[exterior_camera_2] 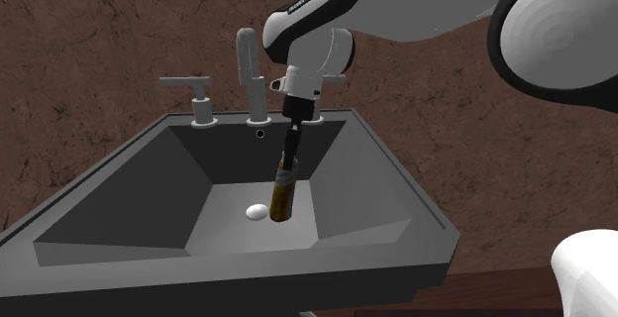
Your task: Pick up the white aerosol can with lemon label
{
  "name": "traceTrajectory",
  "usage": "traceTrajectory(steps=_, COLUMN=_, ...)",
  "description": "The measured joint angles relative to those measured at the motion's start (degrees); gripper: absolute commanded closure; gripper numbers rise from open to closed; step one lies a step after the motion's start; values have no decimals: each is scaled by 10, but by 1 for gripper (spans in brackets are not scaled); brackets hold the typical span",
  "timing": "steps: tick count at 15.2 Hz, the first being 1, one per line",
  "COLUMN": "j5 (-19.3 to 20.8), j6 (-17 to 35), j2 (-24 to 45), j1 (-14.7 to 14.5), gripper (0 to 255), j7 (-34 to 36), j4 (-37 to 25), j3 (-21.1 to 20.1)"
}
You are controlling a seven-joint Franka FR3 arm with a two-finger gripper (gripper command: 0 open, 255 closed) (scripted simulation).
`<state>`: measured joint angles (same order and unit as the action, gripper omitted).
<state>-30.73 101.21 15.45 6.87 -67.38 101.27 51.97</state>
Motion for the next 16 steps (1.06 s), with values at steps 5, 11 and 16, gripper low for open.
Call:
traceTrajectory(steps=5, j5=8, j6=-26, j2=-6, j1=1, gripper=255, j7=11, j4=-23, j3=3)
traceTrajectory(steps=11, j5=16, j6=-65, j2=-13, j1=3, gripper=255, j7=29, j4=-62, j3=6)
traceTrajectory(steps=16, j5=22, j6=-94, j2=-18, j1=5, gripper=255, j7=40, j4=-90, j3=8)
